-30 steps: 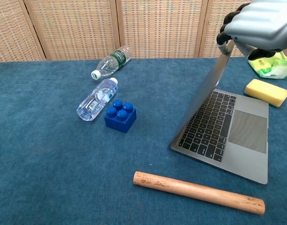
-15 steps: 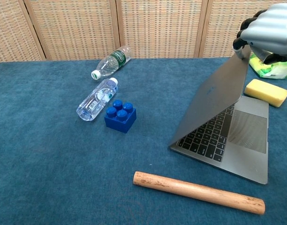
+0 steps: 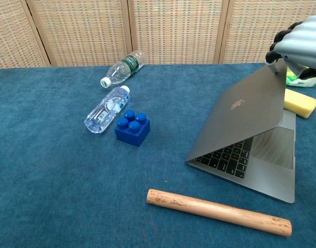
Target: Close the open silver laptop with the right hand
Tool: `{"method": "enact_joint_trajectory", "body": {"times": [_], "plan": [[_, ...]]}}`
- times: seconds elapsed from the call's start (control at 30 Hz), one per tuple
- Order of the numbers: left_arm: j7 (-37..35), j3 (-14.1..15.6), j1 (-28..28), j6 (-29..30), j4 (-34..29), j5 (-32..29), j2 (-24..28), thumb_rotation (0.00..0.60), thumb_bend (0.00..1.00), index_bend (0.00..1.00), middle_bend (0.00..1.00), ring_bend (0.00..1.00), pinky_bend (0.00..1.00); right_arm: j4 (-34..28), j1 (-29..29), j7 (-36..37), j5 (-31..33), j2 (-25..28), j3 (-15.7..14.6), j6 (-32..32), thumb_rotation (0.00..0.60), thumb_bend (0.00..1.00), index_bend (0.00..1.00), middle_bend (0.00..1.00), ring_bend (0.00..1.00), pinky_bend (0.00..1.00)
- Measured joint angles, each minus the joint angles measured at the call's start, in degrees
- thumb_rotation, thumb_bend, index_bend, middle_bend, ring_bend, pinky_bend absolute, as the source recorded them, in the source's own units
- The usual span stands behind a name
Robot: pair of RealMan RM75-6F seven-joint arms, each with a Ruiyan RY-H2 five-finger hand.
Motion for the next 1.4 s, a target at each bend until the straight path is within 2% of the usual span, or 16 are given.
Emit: {"method": "enact_joint_trajectory", "body": {"times": [0.3, 1.4], "plan": [[0.58, 0.2, -0.03, 0.06, -0.24, 0.38, -0.14, 0.6, 0.08, 0.0, 0.0, 0.0, 0.0, 1.91, -1.15, 2.74, -0.26, -0.19, -0.59, -0.64, 0.6, 1.0, 0.37, 0.3, 0.16, 0.17], [1.08, 0.29, 0.13, 0.71, -0.5, 1.07, -0.2, 0.6, 0.08, 0.0, 0.0, 0.0, 0.0, 14.96, -5.45, 12.02, -1.67, -7.95, -2.94, -5.57, 0.6, 1.0, 0.37, 0.29, 0.15, 0.17]]}}
